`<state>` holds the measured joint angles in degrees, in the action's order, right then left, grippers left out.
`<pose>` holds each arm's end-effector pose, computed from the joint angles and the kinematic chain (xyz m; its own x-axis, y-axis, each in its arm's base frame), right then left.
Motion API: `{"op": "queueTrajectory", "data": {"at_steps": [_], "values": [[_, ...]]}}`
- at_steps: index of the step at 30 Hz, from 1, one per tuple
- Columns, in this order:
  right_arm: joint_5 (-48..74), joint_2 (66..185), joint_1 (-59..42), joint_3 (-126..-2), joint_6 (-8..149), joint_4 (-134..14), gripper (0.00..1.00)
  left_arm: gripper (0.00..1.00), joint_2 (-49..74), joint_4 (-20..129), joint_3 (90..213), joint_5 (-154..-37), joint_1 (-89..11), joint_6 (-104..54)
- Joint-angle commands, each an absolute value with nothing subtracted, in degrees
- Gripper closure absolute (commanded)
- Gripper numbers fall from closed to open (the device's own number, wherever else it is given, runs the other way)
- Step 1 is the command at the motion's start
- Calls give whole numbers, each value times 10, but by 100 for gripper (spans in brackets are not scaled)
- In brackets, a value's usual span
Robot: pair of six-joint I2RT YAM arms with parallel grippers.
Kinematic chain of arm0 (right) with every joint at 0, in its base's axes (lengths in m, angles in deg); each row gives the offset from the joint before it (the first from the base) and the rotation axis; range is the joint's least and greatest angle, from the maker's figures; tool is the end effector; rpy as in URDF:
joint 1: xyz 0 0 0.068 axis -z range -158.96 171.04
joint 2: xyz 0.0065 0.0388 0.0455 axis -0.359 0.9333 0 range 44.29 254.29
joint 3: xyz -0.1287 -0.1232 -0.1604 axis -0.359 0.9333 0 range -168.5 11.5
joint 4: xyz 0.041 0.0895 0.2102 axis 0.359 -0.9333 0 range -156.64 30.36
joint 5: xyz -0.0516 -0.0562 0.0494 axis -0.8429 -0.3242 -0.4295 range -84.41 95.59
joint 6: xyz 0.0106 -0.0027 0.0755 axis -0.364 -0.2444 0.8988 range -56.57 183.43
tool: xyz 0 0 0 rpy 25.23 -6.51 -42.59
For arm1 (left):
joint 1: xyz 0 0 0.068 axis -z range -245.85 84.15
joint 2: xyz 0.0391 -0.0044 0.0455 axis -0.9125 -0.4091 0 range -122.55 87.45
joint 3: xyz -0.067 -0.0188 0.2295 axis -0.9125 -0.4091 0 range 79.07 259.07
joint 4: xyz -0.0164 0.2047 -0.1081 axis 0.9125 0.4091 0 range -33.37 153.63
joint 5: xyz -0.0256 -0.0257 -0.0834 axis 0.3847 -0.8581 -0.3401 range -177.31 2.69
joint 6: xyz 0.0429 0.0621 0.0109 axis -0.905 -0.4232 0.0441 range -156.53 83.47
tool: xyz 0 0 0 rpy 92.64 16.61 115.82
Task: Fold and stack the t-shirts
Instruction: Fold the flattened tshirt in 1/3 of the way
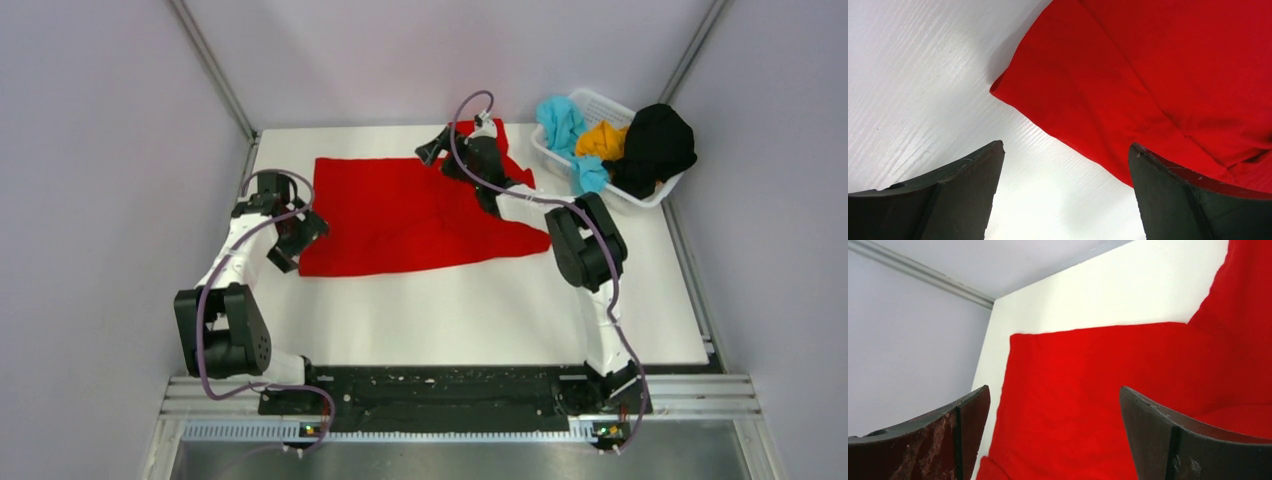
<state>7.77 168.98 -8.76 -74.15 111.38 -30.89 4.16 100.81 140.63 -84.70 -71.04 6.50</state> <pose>0.4245 0.2459 0.1898 -0.4966 0.5706 -0.6540 -0.2394 0.6343 0.7351 0.2688 0.0273 0.1919 -0.5903 -0.7381 -0.3268 -0.6999 0.6697 -0.2482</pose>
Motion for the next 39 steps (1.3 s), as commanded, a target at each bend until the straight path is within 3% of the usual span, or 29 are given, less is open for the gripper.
{"op": "queueTrajectory", "data": {"at_steps": [1,5,10,19,29,39], "values": [[94,1660,-96,-760,1031,-389,1,1,54,1008,1421,-846,-708,55],[27,1562,-96,-685,956,-496,1,1,34,987,1447,-870,-697,47],[22,1450,-93,-527,962,-515,1,1,-47,955,1508,-910,-642,38],[58,1448,-40,-437,1000,-514,1,1,-169,918,1541,-927,-616,35],[46,1371,-38,-324,1005,-616,1,1,-153,899,1438,-901,-616,49],[118,1188,-67,-177,1035,-821,1,1,7,920,1223,-903,-602,108]]}}
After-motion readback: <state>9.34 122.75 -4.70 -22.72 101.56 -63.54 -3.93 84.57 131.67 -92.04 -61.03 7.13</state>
